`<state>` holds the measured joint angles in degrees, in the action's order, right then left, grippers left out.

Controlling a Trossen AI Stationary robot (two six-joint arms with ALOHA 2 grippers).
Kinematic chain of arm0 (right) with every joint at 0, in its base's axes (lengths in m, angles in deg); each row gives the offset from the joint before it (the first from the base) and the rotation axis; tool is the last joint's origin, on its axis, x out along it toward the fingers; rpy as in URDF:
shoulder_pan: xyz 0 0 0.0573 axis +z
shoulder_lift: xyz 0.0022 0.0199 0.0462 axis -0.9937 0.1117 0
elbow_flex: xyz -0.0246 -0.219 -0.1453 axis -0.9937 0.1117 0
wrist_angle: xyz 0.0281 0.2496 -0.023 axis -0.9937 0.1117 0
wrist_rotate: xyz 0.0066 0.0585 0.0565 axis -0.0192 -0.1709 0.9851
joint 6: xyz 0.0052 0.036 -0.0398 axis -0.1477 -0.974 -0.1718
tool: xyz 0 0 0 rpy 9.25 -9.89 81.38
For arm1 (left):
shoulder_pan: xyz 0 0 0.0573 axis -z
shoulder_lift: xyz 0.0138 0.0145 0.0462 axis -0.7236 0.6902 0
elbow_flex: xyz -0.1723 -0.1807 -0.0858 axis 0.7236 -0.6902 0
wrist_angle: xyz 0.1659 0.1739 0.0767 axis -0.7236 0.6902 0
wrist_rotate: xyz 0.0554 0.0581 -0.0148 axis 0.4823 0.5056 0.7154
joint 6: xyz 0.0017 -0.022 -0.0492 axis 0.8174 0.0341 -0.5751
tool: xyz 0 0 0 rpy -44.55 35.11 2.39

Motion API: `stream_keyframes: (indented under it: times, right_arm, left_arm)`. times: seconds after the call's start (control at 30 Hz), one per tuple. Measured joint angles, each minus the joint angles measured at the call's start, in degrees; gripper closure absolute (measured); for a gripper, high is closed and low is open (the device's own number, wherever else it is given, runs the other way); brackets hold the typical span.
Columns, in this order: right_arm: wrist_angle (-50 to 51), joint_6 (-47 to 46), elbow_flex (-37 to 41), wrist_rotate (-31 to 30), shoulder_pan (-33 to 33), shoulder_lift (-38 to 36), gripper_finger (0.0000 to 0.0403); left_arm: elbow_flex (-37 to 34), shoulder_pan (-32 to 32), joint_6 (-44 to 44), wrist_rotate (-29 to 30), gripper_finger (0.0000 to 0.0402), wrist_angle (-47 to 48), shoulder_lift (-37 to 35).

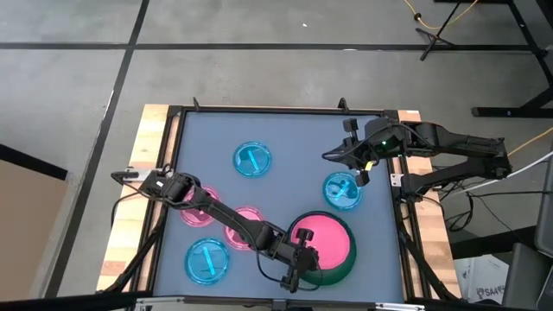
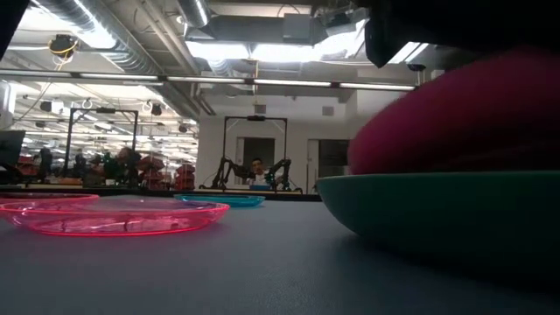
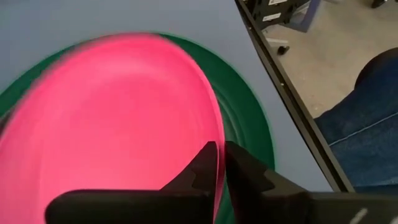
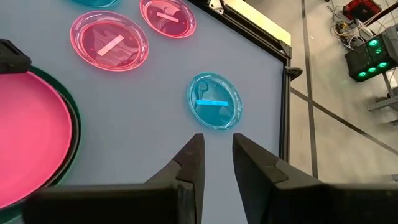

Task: Stack plastic plates
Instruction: Stack the pink plate on top of the black plate

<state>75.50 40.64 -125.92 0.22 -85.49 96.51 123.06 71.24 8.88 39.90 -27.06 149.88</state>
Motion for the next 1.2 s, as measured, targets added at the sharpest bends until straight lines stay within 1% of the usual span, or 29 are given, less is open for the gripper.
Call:
stream_keyframes:
  times: [0.2, 0.53, 0.73, 0.8, 0.97, 1.1, 1.2]
  right_arm:
    - [0.0, 0.0, 0.0, 0.0, 0.0, 0.0, 0.0329]
    - [0.0, 0.0, 0.0, 0.0, 0.0, 0.0, 0.0329]
    - [0.6, 0.0, 0.0, 0.0, 0.0, 0.0, 0.0329]
    - [1.1, 0.0, 0.0, 0.0, 0.0, 0.0, 0.0329]
    - [2.5, 0.0, 0.0, 0.0, 0.0, 0.0, 0.0329]
    - [3.3, 0.0, 0.0, 0.0, 0.0, 0.0, 0.0329]
    - [3.4, 0.0, 0.0, 0.0, 0.0, 0.0, 0.0329]
  left_arm:
    - [0.0, 0.0, 0.2, 0.0, 0.0361, -0.4, 0.0]
    - [0.0, 0.0, 0.2, 0.0, 0.0308, -0.4, 0.0]
    - [0.0, 0.0, -0.2, 0.2, 0.0292, -0.4, 0.0]
    - [0.0, 0.0, -0.3, 2.0, 0.0291, -0.5, 0.0]
    - [-0.1, -0.3, -0.6, 8.6, 0.0290, -0.3, -0.5]
    - [-0.1, -1.6, -0.9, 12.7, 0.0290, 1.6, -1.6]
    - [-0.1, -3.0, -3.4, 16.7, 0.0290, 4.6, -2.5]
